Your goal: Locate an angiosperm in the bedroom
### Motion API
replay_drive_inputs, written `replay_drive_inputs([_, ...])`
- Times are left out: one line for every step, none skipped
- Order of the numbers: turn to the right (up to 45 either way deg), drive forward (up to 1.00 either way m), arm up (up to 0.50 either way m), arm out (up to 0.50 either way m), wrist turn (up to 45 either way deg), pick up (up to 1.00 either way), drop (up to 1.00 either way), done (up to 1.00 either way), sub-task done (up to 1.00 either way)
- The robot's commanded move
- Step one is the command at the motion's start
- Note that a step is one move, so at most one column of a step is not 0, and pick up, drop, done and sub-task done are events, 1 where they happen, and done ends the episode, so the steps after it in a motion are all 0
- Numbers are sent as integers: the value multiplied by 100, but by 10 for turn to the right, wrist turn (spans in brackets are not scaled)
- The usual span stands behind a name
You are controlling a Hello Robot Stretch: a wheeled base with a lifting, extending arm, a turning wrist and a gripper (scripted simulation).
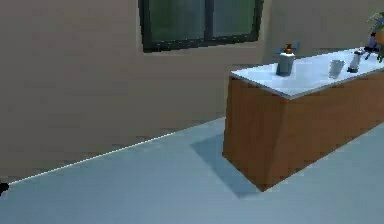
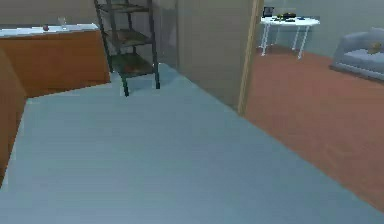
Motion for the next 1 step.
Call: replay_drive_inputs([450, 0, 0, 0, 0, 0, 0, 0, 0])
